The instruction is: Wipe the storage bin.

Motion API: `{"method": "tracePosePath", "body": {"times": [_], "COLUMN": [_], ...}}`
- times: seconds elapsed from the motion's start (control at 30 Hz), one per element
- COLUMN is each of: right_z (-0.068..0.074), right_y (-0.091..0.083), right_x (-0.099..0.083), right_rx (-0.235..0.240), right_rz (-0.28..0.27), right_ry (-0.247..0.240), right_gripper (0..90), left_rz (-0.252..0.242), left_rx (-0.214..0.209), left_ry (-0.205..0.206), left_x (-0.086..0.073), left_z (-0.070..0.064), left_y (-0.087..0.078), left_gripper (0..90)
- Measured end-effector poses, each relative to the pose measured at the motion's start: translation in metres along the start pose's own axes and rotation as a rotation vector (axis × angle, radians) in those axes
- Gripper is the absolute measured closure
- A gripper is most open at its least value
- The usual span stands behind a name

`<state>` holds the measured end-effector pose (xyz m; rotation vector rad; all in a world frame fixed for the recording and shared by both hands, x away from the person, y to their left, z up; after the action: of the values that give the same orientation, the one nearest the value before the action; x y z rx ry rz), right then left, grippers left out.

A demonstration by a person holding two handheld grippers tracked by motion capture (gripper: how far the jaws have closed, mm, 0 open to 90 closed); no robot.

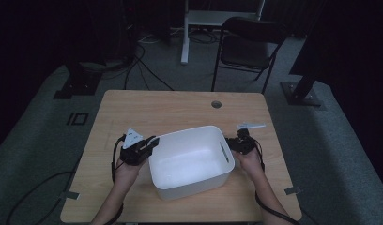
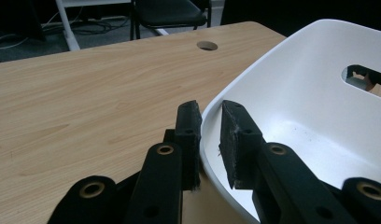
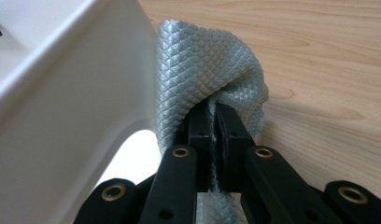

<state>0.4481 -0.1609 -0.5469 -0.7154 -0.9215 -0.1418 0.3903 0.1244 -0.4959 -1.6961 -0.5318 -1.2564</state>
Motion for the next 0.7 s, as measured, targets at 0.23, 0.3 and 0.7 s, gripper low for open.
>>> {"method": "tracePosePath", "body": {"times": [0.23,0.3,0.7], "right_z": [-0.005,-0.006,0.0], "right_y": [0.006,0.007,-0.04], "right_x": [-0.008,-0.01,0.0], "right_rx": [0.003,-0.003,-0.008], "right_rz": [0.023,0.025,-0.091], "right_ry": [0.021,0.017,-0.005], "right_gripper": [86.1,86.0,86.0], "left_rz": [0.0,0.0,-0.001], "left_rx": [-0.007,-0.012,-0.016], "left_ry": [0.001,0.003,0.001], "left_x": [0.0,0.0,0.0], "left_z": [0.0,0.0,0.001], "left_y": [0.0,0.0,-0.001], "left_gripper": [78.0,78.0,78.0]}}
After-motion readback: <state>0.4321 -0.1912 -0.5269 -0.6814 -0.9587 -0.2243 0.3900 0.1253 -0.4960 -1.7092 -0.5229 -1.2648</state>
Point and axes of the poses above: each handheld gripper's, and its own axes: y roughly forward along the jaws, x roughly out of its top, z roughly to its left, the point moved 9 cm from there along y, roughly forward along the jaws, and after that the axes turned 4 degrees about x, right-handed, at the moved point
